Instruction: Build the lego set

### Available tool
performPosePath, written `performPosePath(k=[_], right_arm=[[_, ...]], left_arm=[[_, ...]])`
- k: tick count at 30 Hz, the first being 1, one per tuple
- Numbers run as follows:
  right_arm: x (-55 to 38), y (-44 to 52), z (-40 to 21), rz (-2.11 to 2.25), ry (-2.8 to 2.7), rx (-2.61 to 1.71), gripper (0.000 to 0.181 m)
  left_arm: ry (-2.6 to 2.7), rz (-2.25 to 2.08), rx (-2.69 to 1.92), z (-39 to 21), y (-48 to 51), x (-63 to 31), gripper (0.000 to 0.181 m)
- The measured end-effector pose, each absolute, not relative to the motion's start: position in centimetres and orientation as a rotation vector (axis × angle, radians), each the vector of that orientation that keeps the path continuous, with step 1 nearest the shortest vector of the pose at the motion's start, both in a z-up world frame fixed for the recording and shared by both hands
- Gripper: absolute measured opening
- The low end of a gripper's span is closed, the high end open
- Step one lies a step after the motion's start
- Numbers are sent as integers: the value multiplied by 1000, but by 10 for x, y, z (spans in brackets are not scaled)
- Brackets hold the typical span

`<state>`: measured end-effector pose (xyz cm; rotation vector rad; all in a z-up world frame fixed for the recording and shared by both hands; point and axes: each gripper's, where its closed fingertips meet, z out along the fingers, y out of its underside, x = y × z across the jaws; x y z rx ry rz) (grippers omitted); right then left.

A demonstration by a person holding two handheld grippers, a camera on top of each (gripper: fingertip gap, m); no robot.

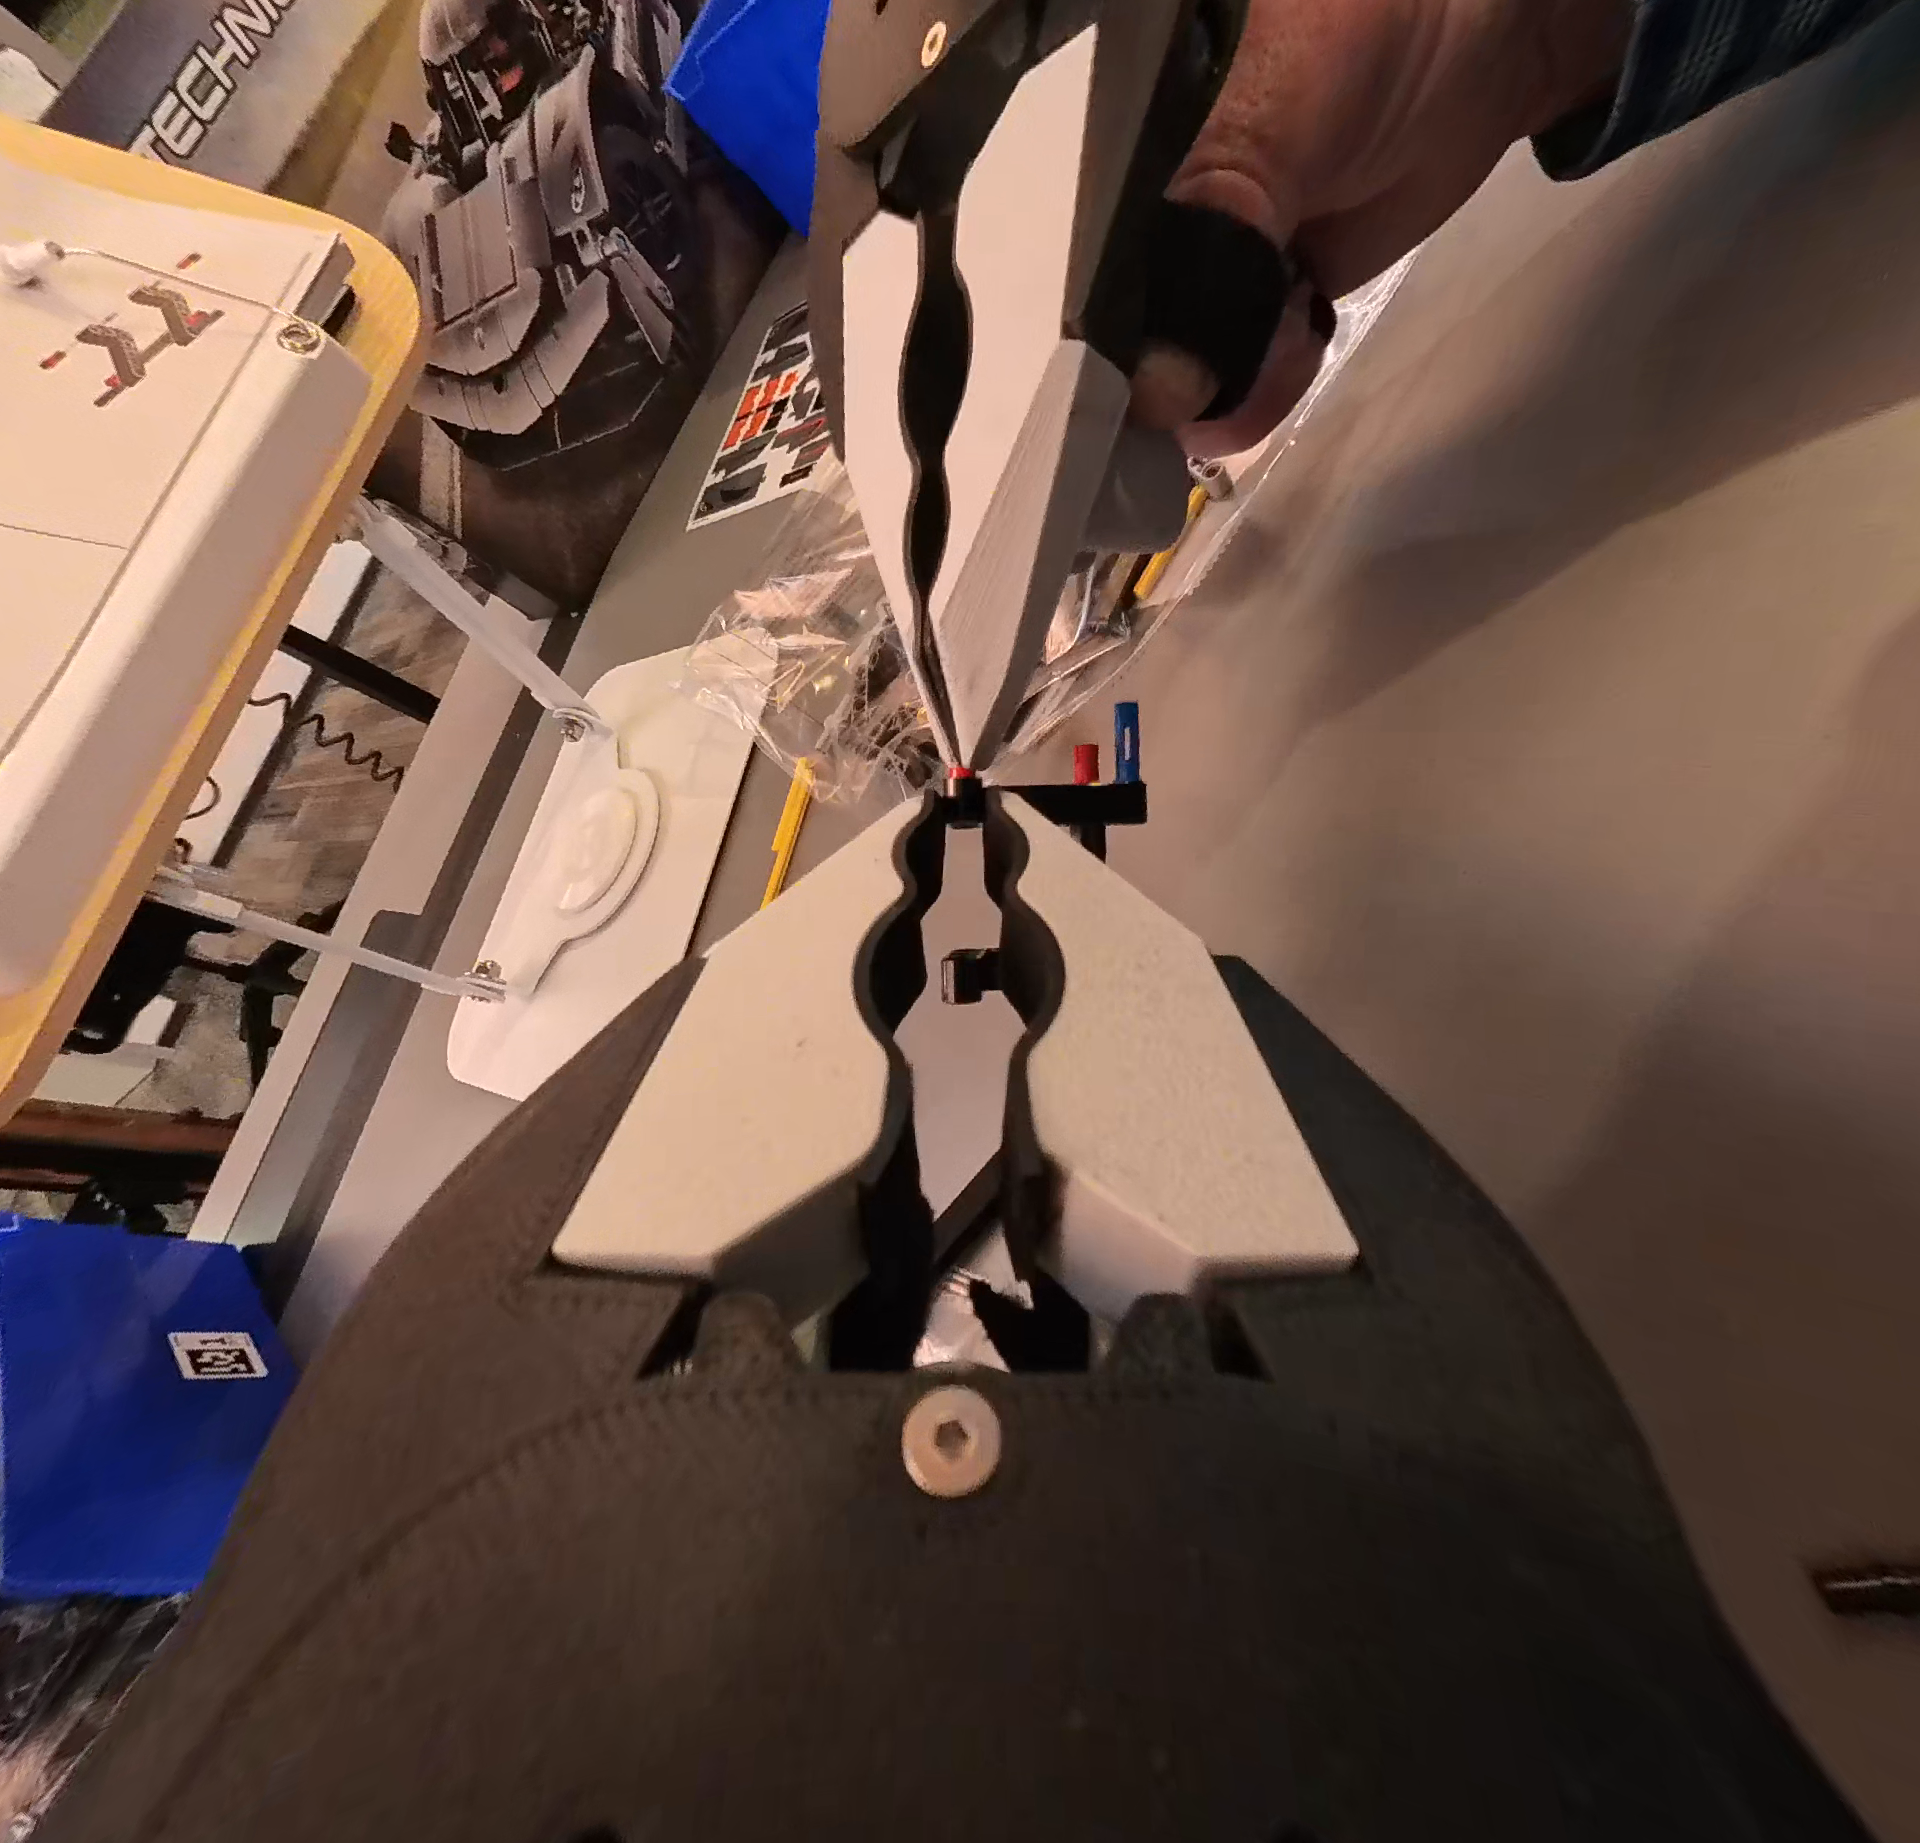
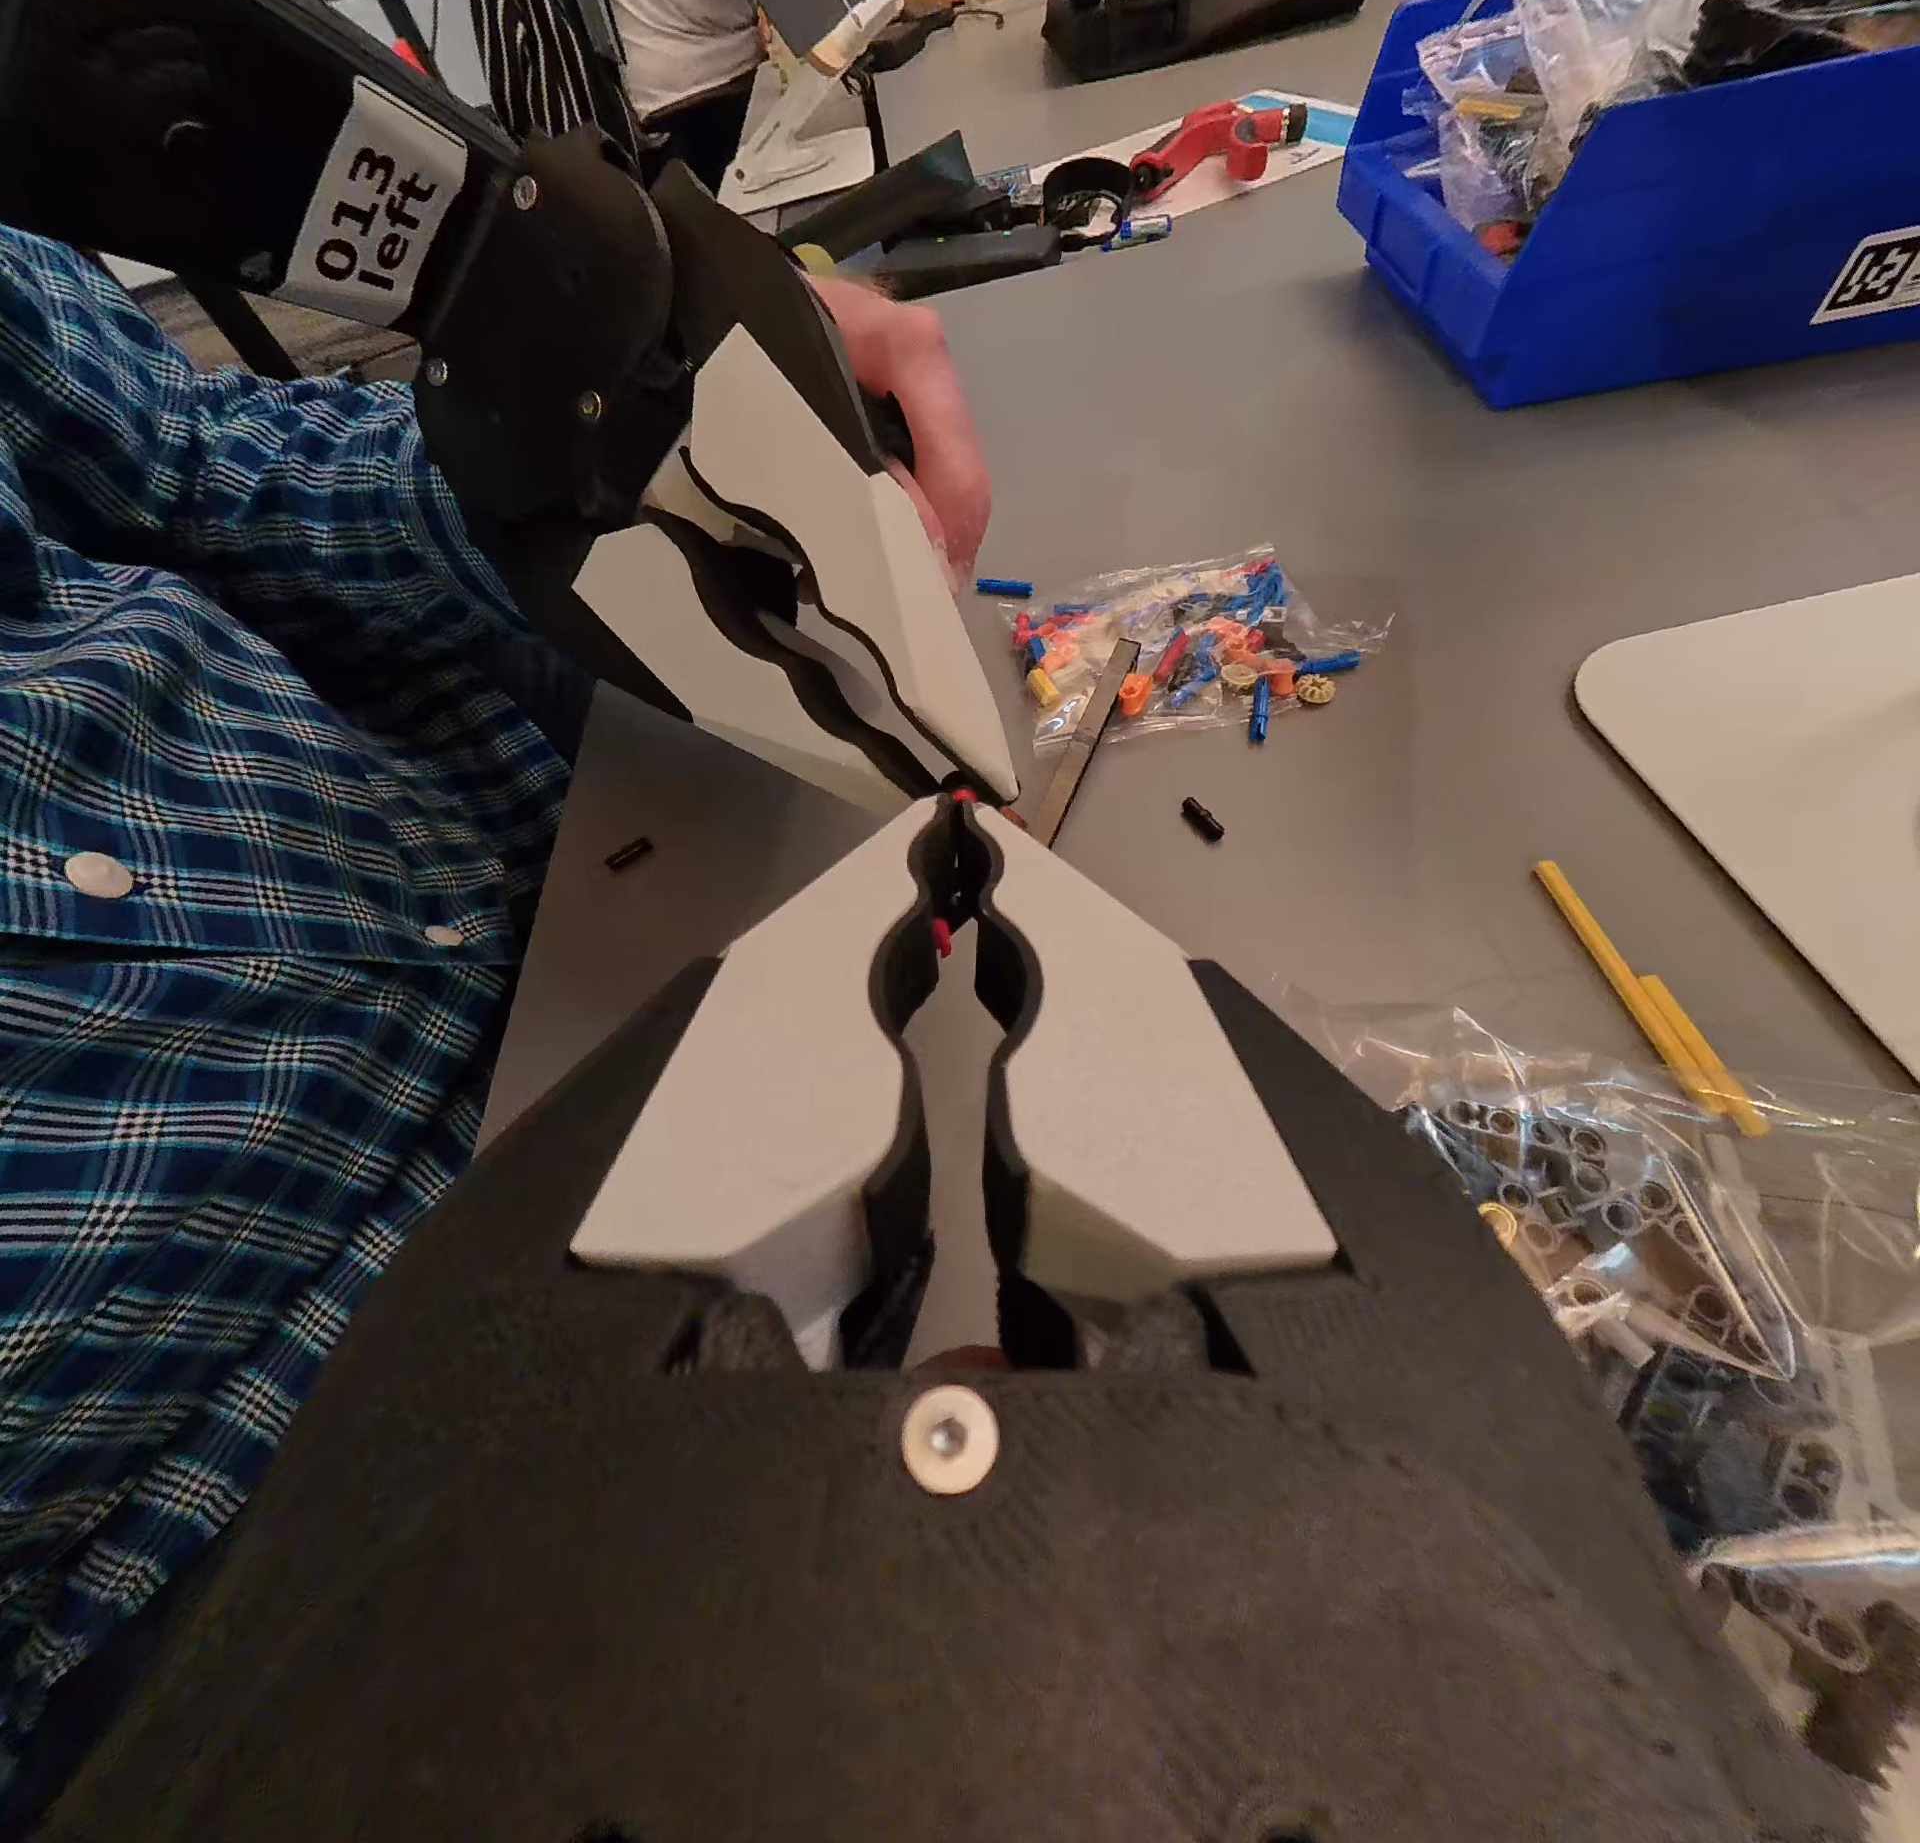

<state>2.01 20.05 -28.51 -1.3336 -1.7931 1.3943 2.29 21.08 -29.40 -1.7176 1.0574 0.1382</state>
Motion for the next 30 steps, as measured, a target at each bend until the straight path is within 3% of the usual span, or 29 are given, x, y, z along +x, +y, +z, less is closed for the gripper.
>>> performPosePath(k=[23,27,30], right_arm=[[56,215,-301,1192,-1848,-1472,7],[60,214,-303,1175,-1842,-1487,8],[62,215,-303,1165,-1834,-1494,9]], left_arm=[[1119,-103,-2146,-362,202,42,5],[1116,-92,-2156,-366,206,45,10],[1073,-141,-2147,-363,207,47,24]])
